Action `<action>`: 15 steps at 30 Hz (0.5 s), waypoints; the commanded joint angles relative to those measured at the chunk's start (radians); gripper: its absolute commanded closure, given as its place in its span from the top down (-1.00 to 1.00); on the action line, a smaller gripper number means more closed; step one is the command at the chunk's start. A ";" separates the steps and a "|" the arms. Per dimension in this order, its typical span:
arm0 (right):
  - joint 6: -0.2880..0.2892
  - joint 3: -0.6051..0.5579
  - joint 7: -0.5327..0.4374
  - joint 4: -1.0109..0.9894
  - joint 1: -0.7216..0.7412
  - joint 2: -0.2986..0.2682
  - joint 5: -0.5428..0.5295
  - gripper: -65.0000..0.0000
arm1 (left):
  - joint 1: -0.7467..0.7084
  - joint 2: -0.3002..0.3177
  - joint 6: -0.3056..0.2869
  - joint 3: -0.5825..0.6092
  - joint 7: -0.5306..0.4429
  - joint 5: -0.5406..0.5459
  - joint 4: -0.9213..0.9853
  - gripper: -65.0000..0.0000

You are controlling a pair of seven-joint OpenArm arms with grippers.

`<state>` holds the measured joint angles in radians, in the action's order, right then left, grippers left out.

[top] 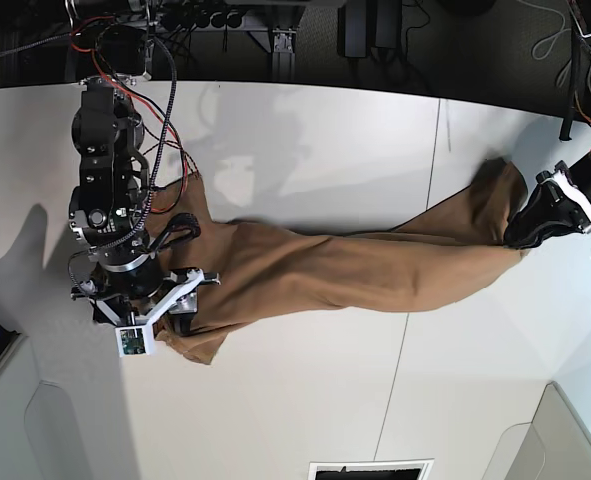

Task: Layout the t-shirt on the table in an organized manner, then fold the t-shirt properly
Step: 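Stretch the shirt lengthwise, left gripper pulling away from the right, then drag the shirt end with the right gripper to straighten it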

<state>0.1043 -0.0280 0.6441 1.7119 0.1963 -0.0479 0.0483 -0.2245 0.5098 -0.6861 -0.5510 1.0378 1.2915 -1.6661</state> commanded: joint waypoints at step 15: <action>-0.048 0.134 -0.017 0.142 -0.233 -0.002 -0.018 0.17 | -0.106 0.022 -0.012 0.023 -0.016 -0.001 -0.016 -0.12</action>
<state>0.0563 0.1043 0.6521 1.8320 -0.0525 -0.0471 0.0364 -0.3389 0.5129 -0.6861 -0.5217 1.0405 1.2652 -1.6665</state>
